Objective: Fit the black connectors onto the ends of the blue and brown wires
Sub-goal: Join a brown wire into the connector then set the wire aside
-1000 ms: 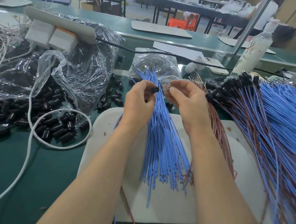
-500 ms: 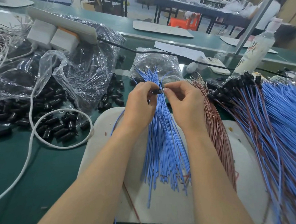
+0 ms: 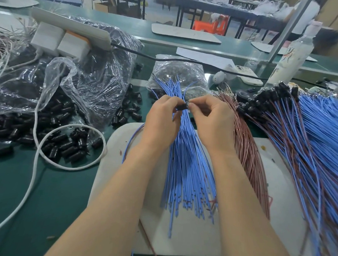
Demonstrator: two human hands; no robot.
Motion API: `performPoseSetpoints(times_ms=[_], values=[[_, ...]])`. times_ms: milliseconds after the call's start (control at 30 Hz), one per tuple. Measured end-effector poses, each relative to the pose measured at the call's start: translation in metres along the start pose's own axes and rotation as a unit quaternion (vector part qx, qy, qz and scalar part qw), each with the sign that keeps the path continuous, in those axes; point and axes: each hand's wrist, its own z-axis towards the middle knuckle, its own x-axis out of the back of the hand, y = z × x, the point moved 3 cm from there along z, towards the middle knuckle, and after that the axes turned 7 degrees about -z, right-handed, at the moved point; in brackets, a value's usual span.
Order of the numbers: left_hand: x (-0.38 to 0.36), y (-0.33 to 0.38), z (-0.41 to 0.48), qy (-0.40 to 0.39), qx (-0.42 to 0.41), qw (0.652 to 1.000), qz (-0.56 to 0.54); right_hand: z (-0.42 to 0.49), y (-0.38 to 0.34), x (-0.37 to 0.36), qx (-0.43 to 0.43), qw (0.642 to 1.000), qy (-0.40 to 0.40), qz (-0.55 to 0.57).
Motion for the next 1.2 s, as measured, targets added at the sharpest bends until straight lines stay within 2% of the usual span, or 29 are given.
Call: performPoseSetpoints(times_ms=[367, 533, 667, 767, 867, 1000, 1200], values=[[0.000, 0.004, 0.000, -0.053, -0.014, 0.997, 0.055, 0.006, 0.013, 0.004, -0.041, 0.998, -0.055, 0.007], [0.000, 0.003, 0.001, -0.035, 0.007, 0.999, 0.017, 0.001, 0.009, -0.002, -0.039, 0.997, -0.060, 0.014], [0.002, -0.004, 0.001, -0.001, 0.053, 0.999, -0.005, 0.000, 0.008, -0.001, -0.042, 0.998, -0.024, 0.027], [0.005, -0.006, 0.001, 0.025, 0.065, 0.995, -0.075, 0.000, 0.009, 0.003, -0.047, 0.999, 0.012, 0.025], [0.005, -0.004, 0.001, 0.028, 0.061, 0.991, -0.118, -0.001, 0.006, -0.003, -0.034, 0.999, -0.014, 0.006], [0.003, 0.001, 0.000, 0.017, 0.021, 0.991, -0.132, -0.003, 0.001, -0.010, 0.003, 0.999, -0.031, 0.009], [-0.004, 0.002, -0.002, 0.003, 0.016, 0.995, -0.097, -0.004, 0.000, -0.011, 0.037, 0.999, 0.023, -0.020]])
